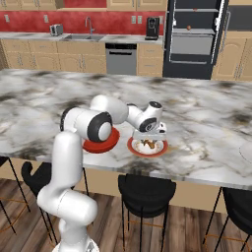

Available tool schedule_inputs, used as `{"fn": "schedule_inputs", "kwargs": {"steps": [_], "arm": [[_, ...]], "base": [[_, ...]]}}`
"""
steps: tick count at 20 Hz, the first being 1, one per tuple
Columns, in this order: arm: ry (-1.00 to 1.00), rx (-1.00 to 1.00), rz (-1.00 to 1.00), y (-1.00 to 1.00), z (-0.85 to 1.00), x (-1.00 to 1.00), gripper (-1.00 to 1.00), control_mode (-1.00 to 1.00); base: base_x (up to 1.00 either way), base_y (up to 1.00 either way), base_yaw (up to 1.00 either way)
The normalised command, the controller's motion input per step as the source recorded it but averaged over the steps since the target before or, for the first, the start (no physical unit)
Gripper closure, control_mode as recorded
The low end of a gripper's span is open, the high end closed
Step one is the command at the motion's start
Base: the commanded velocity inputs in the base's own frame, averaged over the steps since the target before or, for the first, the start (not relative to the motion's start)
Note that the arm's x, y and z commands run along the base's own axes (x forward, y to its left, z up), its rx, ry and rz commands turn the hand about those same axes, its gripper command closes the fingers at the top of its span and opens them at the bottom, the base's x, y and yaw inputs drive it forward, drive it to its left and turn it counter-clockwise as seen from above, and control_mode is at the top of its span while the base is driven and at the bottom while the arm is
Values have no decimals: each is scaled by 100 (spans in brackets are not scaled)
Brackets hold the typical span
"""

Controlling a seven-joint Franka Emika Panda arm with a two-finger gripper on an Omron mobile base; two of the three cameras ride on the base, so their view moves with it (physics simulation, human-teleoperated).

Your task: Pick the chicken drumstick and mushroom from their plates and place them in the bowl. Then put the bowl in the fridge.

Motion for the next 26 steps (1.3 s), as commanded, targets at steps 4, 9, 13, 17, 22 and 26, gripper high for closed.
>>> {"fn": "schedule_inputs", "kwargs": {"steps": [4,9,13,17,22,26], "arm": [[-1,13,0,12,50,-44,100,-100],[-9,3,0,34,55,-40,100,-100],[-5,0,0,52,44,-34,100,-100],[0,-3,0,77,31,-12,100,-100],[-1,-5,0,85,26,-3,100,-100],[-12,-8,0,87,2,4,100,-100]], "base": [[0,0,0],[0,0,0],[0,0,0],[0,0,0],[0,0,0],[0,0,0]]}}
